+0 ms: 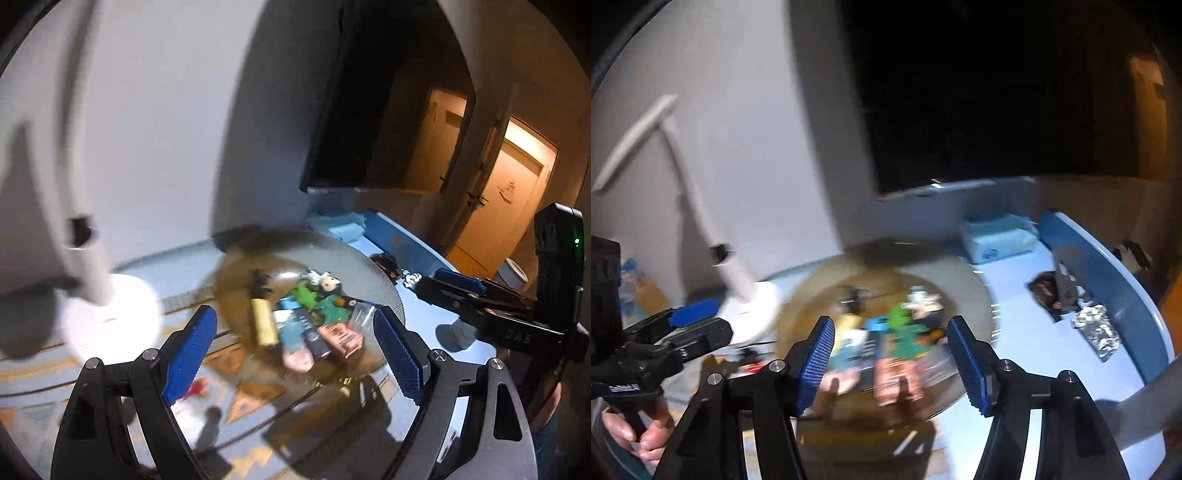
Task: Organize rigid objects
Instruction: 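Move both tools back and grasp the clear blister pack with the left tool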
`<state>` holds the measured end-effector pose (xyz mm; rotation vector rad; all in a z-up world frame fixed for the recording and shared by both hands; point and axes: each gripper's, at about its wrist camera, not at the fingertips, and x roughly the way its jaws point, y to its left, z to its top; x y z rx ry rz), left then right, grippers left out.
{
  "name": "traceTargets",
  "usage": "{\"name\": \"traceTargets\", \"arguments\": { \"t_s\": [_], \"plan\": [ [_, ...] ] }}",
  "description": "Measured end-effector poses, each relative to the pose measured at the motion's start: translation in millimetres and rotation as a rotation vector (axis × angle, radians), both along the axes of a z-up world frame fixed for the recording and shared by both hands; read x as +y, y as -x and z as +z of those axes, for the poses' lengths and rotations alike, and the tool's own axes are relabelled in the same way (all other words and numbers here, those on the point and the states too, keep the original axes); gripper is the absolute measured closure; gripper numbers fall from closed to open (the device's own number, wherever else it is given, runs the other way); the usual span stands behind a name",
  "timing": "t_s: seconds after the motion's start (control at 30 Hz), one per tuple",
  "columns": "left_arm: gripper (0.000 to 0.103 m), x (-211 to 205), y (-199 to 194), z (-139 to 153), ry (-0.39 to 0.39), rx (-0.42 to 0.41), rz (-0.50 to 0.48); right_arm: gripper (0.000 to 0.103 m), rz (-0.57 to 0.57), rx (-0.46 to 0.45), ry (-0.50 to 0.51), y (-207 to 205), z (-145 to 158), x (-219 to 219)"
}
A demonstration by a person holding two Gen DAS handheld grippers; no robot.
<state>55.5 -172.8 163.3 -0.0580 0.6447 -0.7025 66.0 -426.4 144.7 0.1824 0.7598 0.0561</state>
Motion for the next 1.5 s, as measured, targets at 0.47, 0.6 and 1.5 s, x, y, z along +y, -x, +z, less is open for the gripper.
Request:
{"name": "traceTargets", "arguments": {
  "t_s": [0.47,0.6,1.5],
  "plan": [
    [0.002,151,82,-44,-0.097,-0.056,0.366,0.0,0.219,-0.014,0.08,73,-37,160],
    [0.002,157,73,-95,-0.181,0.017,0.433,0.0,0.218,0.081,0.05,61,-92,169],
    [0.002,126,53,-139,-0.27,0.193,0.357,0.0,0.043,0.369,0.16,21,-160,153]
  ]
}}
